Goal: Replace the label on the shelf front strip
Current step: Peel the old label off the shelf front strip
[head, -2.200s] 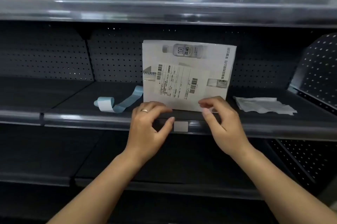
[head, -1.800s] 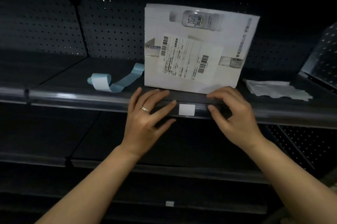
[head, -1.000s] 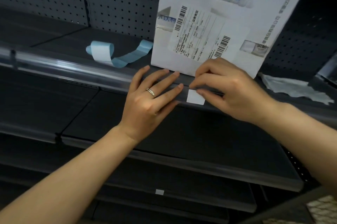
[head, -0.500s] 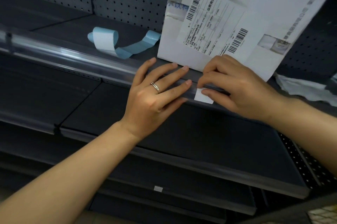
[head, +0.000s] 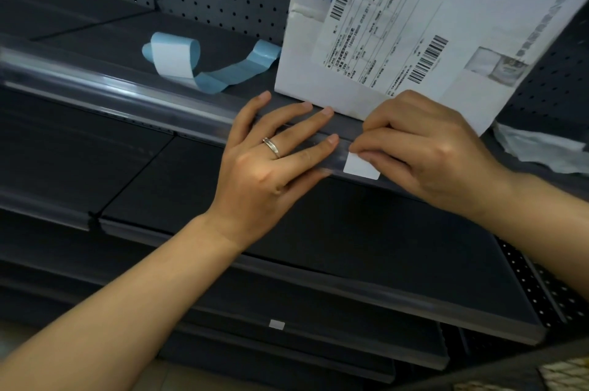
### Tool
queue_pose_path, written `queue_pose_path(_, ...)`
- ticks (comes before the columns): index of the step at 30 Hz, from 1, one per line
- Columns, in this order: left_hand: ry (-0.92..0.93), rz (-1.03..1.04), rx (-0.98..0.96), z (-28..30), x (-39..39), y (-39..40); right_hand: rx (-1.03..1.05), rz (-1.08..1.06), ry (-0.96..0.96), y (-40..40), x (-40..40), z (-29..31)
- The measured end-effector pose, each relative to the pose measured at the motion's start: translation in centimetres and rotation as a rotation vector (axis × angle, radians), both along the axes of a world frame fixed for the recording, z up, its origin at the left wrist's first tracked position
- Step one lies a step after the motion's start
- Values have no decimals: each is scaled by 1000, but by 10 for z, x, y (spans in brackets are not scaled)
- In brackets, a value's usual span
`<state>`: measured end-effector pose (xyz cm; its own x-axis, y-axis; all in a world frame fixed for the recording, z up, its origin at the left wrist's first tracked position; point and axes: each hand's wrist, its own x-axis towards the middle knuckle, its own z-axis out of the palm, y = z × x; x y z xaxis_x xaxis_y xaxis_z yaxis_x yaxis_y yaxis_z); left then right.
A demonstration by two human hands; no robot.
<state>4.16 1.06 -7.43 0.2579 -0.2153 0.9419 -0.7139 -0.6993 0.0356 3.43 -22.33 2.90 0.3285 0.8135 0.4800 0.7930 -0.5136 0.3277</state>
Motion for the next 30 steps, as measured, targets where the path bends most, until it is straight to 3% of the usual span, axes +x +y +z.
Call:
queue_pose_path(19, 35, -3, -3, 2, -2, 1, -82, -22, 66, 1, -3, 1)
queue_pose_path(23, 50, -7, 1, 4, -3, 2, -8, -58, 209, 1, -4, 3)
queue_pose_path(30, 59, -13, -5, 4, -4, 1, -3, -96, 208, 1, -2, 4)
